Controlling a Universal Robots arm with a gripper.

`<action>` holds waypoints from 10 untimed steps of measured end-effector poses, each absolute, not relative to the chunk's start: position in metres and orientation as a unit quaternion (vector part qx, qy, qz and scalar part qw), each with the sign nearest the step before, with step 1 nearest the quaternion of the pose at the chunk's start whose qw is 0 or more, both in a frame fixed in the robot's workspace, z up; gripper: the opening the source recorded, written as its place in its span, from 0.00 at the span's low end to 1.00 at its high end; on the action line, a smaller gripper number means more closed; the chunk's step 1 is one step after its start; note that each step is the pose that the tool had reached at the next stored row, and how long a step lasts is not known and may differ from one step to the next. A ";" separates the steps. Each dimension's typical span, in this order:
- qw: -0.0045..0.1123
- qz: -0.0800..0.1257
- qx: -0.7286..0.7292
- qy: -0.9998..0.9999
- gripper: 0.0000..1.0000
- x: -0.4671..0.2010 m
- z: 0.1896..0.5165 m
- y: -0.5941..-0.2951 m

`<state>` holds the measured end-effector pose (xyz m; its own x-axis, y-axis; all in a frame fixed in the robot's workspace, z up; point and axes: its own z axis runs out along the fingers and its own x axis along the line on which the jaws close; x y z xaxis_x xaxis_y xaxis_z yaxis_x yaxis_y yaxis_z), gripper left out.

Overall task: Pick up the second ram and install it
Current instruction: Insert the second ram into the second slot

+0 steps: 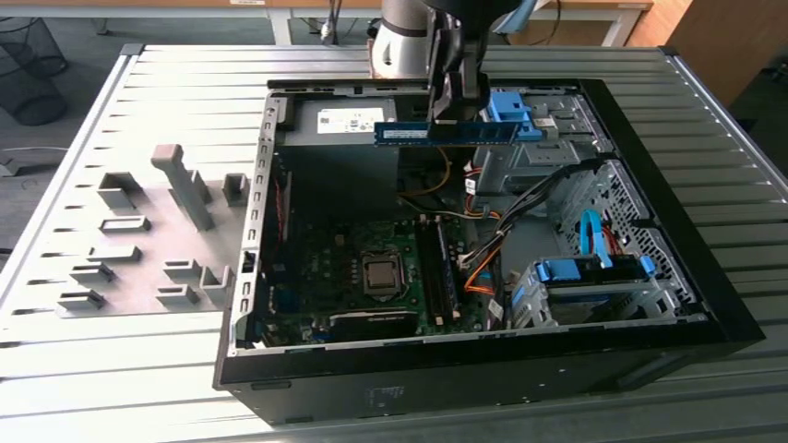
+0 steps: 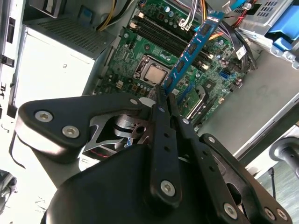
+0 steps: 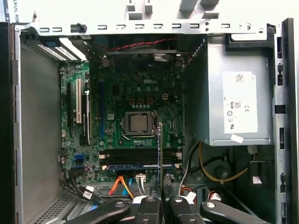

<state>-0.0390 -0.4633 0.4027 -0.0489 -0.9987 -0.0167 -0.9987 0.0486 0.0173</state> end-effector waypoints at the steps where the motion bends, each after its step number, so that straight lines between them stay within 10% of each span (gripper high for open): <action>1: 0.000 0.012 -0.687 0.727 0.14 -0.039 0.403 -0.463; 10: 0.000 0.012 -0.668 0.744 0.14 -0.039 0.402 -0.463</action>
<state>-0.0390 -0.4633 0.4023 -0.1084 -0.9940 -0.0166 -0.9940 0.1081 0.0173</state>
